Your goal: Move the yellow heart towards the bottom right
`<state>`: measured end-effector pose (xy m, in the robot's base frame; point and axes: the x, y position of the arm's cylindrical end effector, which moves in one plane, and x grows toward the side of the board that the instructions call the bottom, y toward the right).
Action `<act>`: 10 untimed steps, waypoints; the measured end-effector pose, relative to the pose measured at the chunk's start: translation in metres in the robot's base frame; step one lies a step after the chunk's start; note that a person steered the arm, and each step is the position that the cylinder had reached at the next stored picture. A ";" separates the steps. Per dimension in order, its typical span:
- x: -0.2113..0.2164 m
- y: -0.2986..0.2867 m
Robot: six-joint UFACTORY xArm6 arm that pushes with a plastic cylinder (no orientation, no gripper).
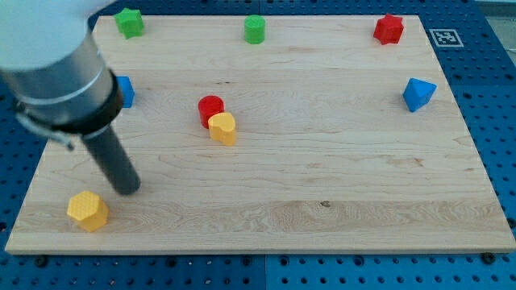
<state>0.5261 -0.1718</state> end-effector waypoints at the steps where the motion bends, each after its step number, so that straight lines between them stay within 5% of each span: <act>1: -0.056 0.000; 2: -0.097 0.017; 10: -0.074 0.119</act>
<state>0.4522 -0.0533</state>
